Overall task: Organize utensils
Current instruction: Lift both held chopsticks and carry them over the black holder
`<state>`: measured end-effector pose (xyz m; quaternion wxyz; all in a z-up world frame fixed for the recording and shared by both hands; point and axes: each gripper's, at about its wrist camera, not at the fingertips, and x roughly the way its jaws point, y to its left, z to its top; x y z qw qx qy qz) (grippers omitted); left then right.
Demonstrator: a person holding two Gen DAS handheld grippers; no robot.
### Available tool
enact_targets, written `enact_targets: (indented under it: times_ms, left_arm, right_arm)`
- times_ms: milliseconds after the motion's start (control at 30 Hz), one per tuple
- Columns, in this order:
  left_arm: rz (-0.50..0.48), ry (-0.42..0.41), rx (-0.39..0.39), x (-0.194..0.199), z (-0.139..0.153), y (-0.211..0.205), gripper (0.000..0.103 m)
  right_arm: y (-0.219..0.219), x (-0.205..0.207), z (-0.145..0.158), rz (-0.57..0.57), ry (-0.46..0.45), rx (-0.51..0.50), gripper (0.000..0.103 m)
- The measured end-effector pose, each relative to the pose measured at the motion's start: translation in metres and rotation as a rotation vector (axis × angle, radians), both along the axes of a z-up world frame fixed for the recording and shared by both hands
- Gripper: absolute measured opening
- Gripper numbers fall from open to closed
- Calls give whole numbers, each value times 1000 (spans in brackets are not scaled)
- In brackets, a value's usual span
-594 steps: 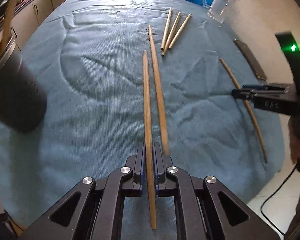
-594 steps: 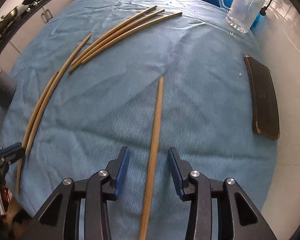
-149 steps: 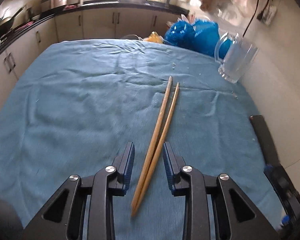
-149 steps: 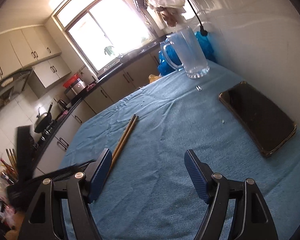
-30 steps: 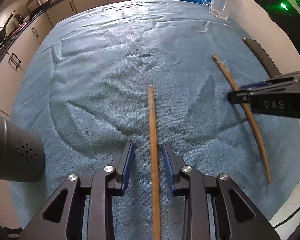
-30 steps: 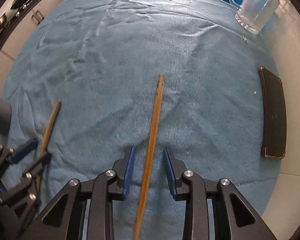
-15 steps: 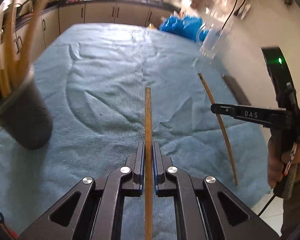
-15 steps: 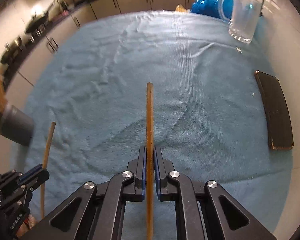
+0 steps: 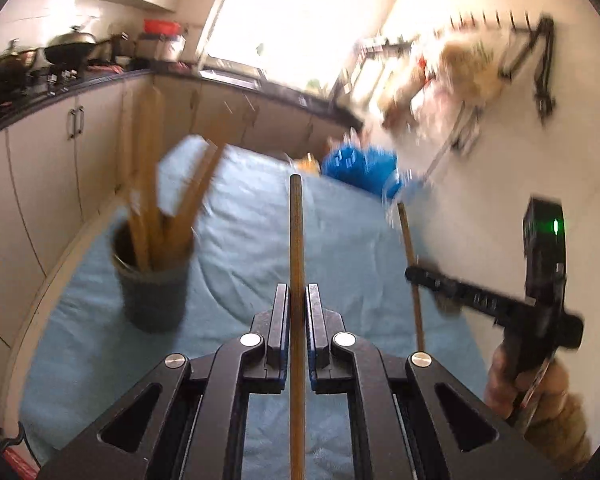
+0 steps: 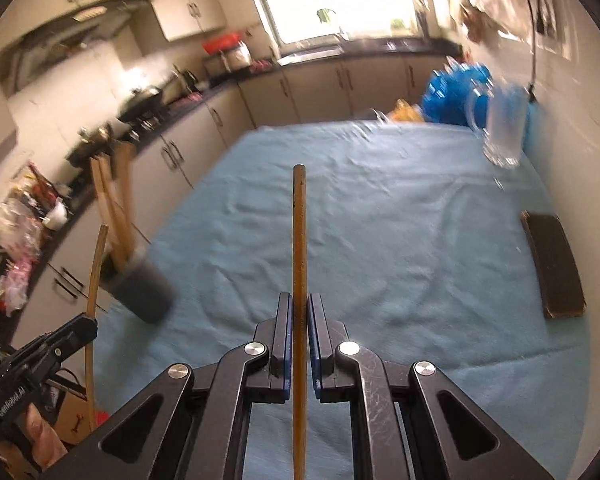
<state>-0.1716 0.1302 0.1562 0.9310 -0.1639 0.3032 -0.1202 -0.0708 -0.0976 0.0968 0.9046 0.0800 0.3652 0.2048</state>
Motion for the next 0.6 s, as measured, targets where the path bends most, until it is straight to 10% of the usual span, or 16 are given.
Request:
enact_targets:
  times_ms: [600]
  left_arm:
    - [256,-214,-91,63,57,112,7]
  right_arm:
    - [163,20,78,85,-364,264,8]
